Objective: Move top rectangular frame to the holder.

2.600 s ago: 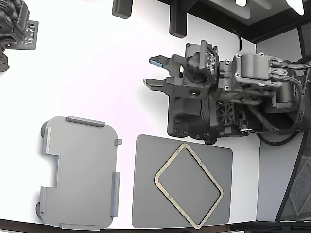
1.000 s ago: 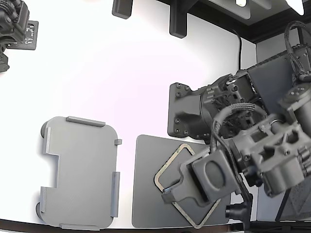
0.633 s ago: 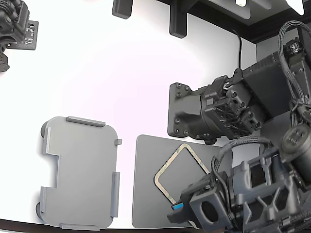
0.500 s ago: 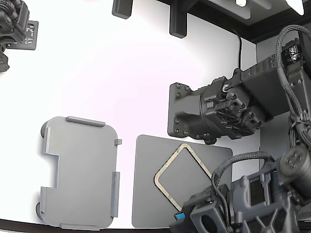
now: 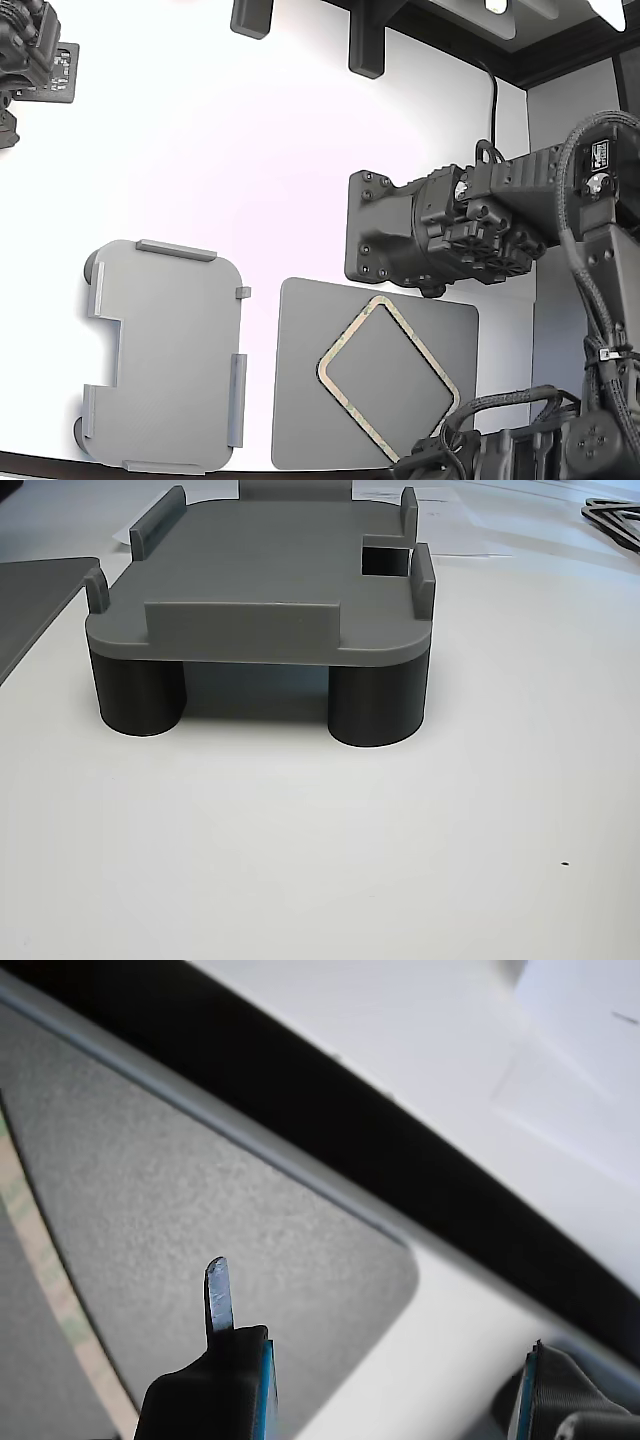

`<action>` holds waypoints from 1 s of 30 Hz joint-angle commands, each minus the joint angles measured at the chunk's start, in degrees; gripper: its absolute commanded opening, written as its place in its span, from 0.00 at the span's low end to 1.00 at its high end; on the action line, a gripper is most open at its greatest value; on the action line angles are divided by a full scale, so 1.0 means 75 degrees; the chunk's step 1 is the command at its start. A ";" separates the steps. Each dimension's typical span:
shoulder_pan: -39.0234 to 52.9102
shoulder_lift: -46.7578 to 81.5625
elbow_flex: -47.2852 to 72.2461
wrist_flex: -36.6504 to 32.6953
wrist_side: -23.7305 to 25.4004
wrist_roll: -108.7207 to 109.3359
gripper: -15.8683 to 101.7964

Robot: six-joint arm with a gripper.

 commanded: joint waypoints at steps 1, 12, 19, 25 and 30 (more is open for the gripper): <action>0.0059 -0.0586 -0.0914 0.0469 -0.0117 0.0199 0.98; 0.0680 -0.0902 -0.0574 0.0609 -0.0914 0.0832 0.98; 0.0633 -0.0094 0.1113 -0.0410 -0.1055 0.0586 0.98; 0.0598 0.0023 0.1699 -0.0879 -0.1137 0.0504 0.89; 0.0563 0.0059 0.2273 -0.1430 -0.1242 0.0445 0.93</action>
